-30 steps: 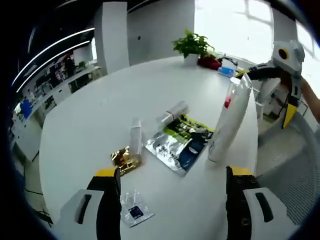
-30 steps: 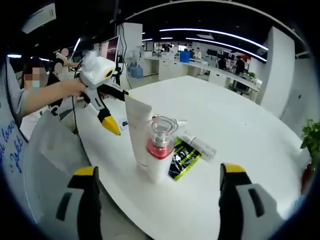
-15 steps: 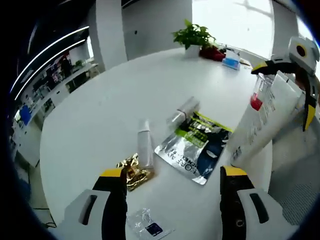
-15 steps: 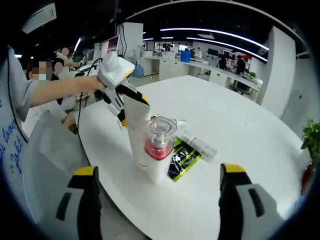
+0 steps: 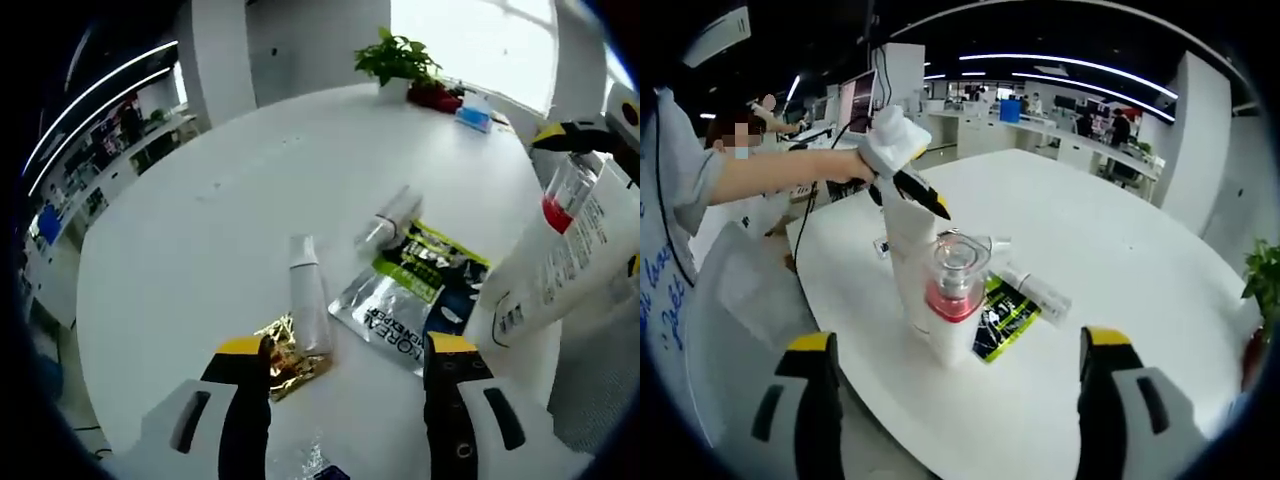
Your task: Arrange the skincare products in the storage area until every visible bottle or jar stands upright without overlapping.
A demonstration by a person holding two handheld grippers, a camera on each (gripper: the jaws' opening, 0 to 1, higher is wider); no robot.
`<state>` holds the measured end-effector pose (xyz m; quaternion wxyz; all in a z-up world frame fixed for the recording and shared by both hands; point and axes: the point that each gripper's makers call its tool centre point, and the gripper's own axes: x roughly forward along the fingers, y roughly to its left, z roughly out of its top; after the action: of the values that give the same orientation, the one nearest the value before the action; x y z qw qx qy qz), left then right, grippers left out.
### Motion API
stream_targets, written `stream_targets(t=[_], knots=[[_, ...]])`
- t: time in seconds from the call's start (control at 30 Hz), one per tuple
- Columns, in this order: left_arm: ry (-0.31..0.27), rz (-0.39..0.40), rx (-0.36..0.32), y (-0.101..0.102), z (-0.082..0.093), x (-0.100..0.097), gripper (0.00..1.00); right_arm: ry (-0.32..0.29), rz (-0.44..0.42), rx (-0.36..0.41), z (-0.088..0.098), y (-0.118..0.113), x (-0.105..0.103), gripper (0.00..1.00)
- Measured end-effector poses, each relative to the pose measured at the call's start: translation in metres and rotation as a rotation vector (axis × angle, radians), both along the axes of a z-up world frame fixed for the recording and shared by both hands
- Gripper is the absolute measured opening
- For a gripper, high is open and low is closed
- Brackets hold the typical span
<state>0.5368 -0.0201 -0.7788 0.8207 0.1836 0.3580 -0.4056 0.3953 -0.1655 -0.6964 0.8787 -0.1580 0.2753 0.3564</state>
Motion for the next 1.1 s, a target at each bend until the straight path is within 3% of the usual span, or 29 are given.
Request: stream_targets(t=[1.1], knots=[[0.116,0.03,0.082,-0.017,-0.037,0.027,0.32,0.049,-0.027,-0.023,-0.016,-0.006,0.0,1.0]])
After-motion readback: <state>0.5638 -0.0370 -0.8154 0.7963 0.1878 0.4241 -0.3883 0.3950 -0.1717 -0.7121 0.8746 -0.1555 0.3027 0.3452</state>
